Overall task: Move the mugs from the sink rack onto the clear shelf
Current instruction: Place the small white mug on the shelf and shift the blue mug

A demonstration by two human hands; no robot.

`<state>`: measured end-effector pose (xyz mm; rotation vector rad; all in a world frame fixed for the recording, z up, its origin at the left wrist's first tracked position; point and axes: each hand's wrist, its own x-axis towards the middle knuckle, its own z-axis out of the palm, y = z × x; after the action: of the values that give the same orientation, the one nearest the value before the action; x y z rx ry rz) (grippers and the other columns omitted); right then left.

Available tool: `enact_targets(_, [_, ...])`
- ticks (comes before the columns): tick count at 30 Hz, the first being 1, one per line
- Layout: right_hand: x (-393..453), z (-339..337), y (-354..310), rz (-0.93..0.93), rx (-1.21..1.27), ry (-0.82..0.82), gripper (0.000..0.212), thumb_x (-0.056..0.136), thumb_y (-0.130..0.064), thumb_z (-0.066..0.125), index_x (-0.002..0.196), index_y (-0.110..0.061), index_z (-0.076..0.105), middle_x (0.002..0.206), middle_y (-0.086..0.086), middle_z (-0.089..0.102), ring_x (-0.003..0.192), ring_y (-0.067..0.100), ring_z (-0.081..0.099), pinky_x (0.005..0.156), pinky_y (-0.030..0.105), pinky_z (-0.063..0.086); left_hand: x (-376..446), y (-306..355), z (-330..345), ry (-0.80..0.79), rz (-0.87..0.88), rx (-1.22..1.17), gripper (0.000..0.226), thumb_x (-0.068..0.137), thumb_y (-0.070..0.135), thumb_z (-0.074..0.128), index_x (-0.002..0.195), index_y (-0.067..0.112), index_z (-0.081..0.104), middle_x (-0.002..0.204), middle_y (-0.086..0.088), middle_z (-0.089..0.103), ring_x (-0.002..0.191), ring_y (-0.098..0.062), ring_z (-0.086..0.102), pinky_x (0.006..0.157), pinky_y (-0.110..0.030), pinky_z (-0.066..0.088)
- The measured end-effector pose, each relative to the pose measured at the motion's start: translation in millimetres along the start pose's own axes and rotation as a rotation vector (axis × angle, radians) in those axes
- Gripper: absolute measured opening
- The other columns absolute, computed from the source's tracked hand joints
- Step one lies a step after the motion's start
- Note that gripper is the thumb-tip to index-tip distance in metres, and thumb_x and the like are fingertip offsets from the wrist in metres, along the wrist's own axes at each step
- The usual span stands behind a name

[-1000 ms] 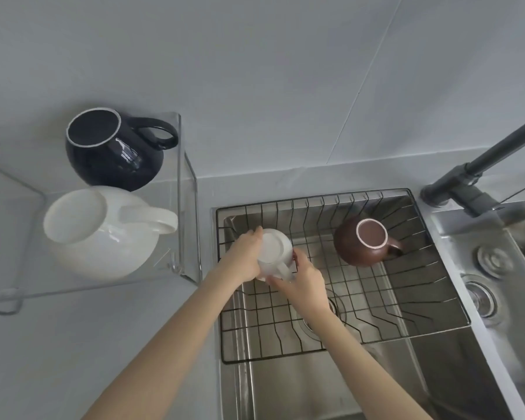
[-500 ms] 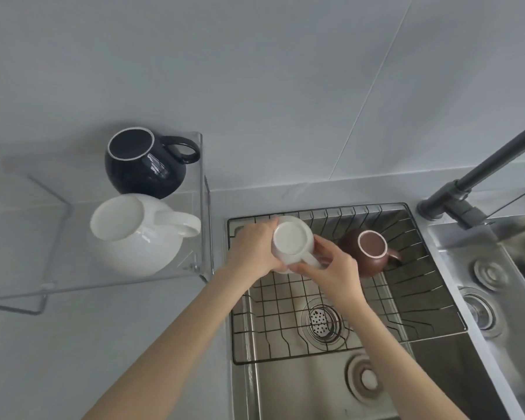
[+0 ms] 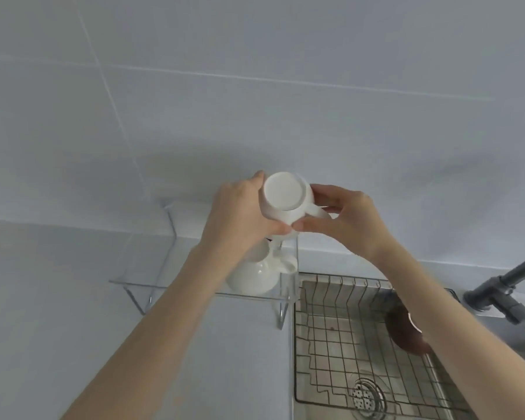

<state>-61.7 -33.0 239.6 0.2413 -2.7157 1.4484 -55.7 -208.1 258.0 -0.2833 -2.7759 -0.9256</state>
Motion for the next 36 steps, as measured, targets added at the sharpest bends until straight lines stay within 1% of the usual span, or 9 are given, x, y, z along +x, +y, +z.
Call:
enact_targets(3, [29,37,-30,-0.044,-0.043,-0.058,0.054,0.056,-0.03,0.084,0.102,-0.008,0.066,0.099,0.007,0.073,0.094,0.015,0.066,0.091,0.038,0.05,7,-44,-30,0.024,-0.065,-0.063,0.058,0.046,0.033,0.085,0.095,0.014,0.061,0.086,-0.006,0.07,0.081,-0.026,0.061,0.071,-0.033,0.045])
enact_targets(7, [63,97,-45,-0.034,-0.073,-0.096,0.075,0.043,-0.052,0.077,0.095,0.0,0.062,0.095,0.021,0.07,0.085,0.029,0.066,0.085,0.05,0.051,20,-101,-54,-0.023,-0.132,-0.078,0.064,0.043,0.028,0.087,0.103,0.017,0.065,0.094,-0.002,0.072,0.09,-0.02,0.064,0.081,-0.031,0.05])
enact_targets(11, [90,146,-41,0.022,-0.076,-0.139,0.066,0.048,-0.042,0.082,0.093,0.002,0.062,0.098,0.026,0.067,0.087,0.039,0.062,0.082,0.055,0.05,33,-148,-58,-0.08,-0.157,-0.062,0.065,0.044,0.025,0.087,0.105,0.015,0.064,0.096,-0.005,0.072,0.092,-0.022,0.064,0.085,-0.038,0.051])
enact_targets(14, [106,168,-34,0.054,-0.09,-0.183,0.056,0.05,-0.039,0.082,0.086,0.0,0.063,0.09,0.024,0.069,0.07,0.03,0.059,0.075,0.05,0.051,43,-173,-53,-0.111,-0.171,-0.072,0.067,0.045,0.024,0.087,0.108,0.017,0.064,0.099,-0.004,0.072,0.093,-0.021,0.063,0.086,-0.035,0.051])
enact_targets(19, [126,196,-27,0.129,-0.113,-0.214,0.049,0.054,-0.034,0.083,0.086,-0.001,0.064,0.084,0.015,0.07,0.075,0.03,0.062,0.072,0.04,0.05,59,-209,-43,-0.186,-0.195,-0.07,0.065,0.045,0.025,0.086,0.106,0.015,0.064,0.101,-0.007,0.071,0.095,-0.024,0.064,0.088,-0.041,0.05])
enact_targets(24, [134,207,-26,0.188,-0.116,-0.243,0.039,0.057,-0.032,0.083,0.076,-0.005,0.061,0.058,-0.004,0.049,0.056,0.013,0.046,0.049,0.023,0.033,69,-226,-41,-0.239,-0.202,-0.057,0.062,0.047,0.022,0.086,0.105,0.015,0.064,0.102,-0.008,0.071,0.096,-0.025,0.064,0.09,-0.042,0.05])
enact_targets(29, [139,208,-23,0.213,-0.112,-0.271,0.037,0.058,-0.033,0.083,0.068,-0.008,0.057,0.054,-0.004,0.043,0.05,0.011,0.04,0.035,0.014,0.029,75,-230,-42,-0.285,-0.197,-0.013,0.056,0.049,0.024,0.085,0.101,0.016,0.066,0.1,-0.009,0.071,0.096,-0.025,0.064,0.089,-0.041,0.05])
enact_targets(33, [140,211,-21,0.227,-0.108,-0.273,0.041,0.06,-0.036,0.082,0.075,-0.005,0.06,0.061,-0.002,0.046,0.059,0.016,0.044,0.046,0.021,0.03,78,-230,-41,-0.322,-0.215,0.004,0.054,0.052,0.023,0.084,0.101,0.015,0.066,0.102,-0.01,0.071,0.098,-0.025,0.063,0.091,-0.041,0.049])
enact_targets(36, [139,212,-22,0.242,-0.082,-0.295,0.04,0.062,-0.035,0.081,0.078,-0.005,0.059,0.064,-0.002,0.047,0.06,0.015,0.045,0.045,0.02,0.03,81,-229,-41,-0.353,-0.221,0.043,0.054,0.051,0.025,0.084,0.1,0.012,0.065,0.103,-0.011,0.069,0.098,-0.027,0.062,0.09,-0.045,0.049])
